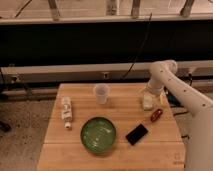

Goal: Place the pepper on the white sponge

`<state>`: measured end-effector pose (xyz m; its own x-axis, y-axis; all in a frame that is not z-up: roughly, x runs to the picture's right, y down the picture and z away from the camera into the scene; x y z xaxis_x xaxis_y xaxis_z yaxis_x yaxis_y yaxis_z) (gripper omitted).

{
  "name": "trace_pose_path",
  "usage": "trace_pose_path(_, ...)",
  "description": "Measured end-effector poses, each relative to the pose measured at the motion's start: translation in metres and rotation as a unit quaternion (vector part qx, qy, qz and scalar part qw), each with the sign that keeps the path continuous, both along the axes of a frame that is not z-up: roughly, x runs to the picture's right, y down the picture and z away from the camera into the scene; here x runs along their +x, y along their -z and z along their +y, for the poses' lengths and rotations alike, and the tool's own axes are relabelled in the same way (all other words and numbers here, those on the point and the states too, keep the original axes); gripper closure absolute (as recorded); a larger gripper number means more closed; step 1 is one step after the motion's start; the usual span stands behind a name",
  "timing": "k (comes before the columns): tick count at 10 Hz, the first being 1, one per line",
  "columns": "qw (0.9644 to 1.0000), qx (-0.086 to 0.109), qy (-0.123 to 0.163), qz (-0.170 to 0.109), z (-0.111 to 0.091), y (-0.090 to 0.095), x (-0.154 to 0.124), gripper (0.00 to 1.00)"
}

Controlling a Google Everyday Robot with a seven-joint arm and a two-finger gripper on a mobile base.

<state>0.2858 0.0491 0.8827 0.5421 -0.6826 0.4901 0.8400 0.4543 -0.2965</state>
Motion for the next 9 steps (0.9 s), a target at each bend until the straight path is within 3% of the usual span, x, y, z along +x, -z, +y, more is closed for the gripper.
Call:
trace_pose_path(4,0.9999,-0.008,-0.004,-0.007,0.026,-0.014,0.008,0.20)
trace_pose_path(6,0.9999,-0.012,-0.011,-0.005,0.033,-0.013,0.028,0.20)
trace_pose_path(9,0.9997,-0.021,-0.006,-0.007,0.046,-0.014,0.027,0.20)
